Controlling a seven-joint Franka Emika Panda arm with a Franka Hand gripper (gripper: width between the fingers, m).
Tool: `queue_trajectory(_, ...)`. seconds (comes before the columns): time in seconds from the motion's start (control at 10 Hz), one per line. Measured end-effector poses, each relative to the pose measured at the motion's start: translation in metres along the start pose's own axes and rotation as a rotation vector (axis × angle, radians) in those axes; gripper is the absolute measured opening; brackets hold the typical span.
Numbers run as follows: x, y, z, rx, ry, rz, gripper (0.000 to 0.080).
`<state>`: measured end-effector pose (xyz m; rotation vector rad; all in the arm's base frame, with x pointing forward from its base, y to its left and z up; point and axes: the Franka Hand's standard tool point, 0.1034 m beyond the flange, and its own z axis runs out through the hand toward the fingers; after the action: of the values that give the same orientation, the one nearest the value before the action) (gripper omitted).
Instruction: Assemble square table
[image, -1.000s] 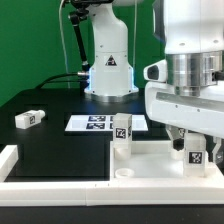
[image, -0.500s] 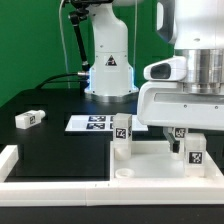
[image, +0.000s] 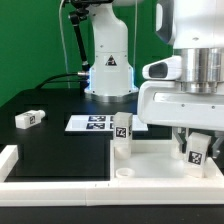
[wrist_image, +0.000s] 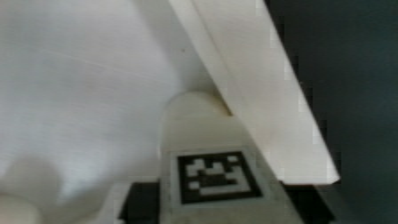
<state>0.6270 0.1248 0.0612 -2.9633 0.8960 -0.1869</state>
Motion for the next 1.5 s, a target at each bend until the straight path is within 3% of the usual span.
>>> queue_trajectory(0.1,0.0003,0.0002,0.0000,0.000,0.000,0.058,0.0285)
queue_trajectory(0.4,0.0012,0.0010,0.0002,0.001,-0.002,0.271,0.0285)
queue_trajectory(0.6,0.0030,0.0023,0.0012,-0.004,-0.048,0.593,0.0286)
queue_trajectory(0.9,0.0030,0.0006,0.0021,0.010,-0.086,1.002,0.0287)
queue_trajectory(1.1,0.0032,0.0019,0.0030,0.017,-0.113,1.183,0.0287)
queue_trajectory(1.5,0.0054,0.0090,0.0038,0.000,-0.110,1.393,0.0287)
